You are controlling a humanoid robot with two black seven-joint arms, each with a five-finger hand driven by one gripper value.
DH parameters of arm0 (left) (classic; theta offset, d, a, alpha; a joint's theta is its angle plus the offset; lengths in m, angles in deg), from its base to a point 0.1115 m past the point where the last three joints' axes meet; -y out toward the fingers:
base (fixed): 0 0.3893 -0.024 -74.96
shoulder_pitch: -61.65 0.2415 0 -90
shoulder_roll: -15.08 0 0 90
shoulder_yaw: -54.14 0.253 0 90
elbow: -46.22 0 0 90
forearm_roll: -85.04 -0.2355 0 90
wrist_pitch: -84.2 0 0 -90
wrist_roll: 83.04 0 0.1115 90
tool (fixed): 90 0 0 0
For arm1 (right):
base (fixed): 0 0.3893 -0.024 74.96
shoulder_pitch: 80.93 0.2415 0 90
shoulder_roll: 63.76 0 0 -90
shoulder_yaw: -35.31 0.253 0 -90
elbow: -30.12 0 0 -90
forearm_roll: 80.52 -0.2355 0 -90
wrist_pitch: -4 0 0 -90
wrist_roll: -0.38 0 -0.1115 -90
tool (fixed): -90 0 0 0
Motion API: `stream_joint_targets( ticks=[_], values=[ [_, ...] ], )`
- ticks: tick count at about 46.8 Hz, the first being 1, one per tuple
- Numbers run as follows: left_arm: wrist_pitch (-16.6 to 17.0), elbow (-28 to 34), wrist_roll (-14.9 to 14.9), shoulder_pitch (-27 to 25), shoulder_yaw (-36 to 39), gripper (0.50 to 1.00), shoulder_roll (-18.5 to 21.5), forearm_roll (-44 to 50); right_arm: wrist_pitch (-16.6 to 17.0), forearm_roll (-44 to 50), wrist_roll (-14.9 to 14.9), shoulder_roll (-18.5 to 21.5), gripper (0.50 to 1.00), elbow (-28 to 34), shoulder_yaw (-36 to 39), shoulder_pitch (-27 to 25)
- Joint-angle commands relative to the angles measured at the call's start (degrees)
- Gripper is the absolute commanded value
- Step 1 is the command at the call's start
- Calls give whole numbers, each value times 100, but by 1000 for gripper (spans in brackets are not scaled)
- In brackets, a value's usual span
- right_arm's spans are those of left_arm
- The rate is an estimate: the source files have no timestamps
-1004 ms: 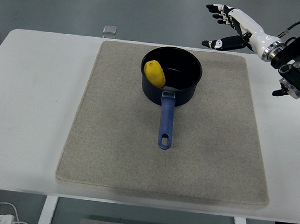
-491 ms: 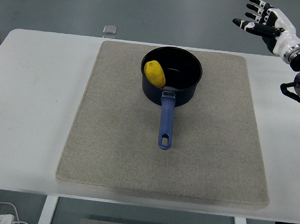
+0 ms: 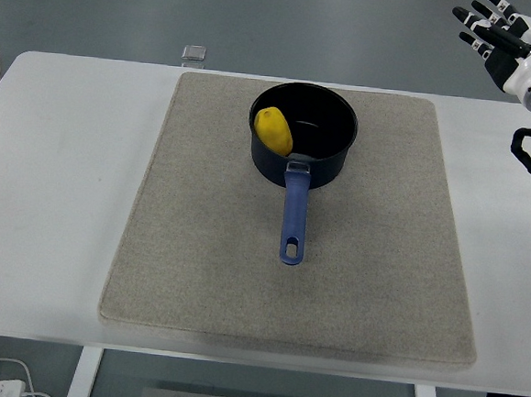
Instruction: Put the potato in the blue pot
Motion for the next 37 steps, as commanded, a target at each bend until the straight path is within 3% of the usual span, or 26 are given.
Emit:
stream_joint_targets(
  ticks=[1,13,37],
  values=[
    [8,0,0,0,0,999,0,0,-51,-4,10,63,915,59,244,-57],
    [0,0,0,0,0,999,0,0,-165,14,54,142,915,77,561,-180],
    [0,0,0,0,0,999,0,0,-411,93,80,889,917,147,535,-171]
  ],
)
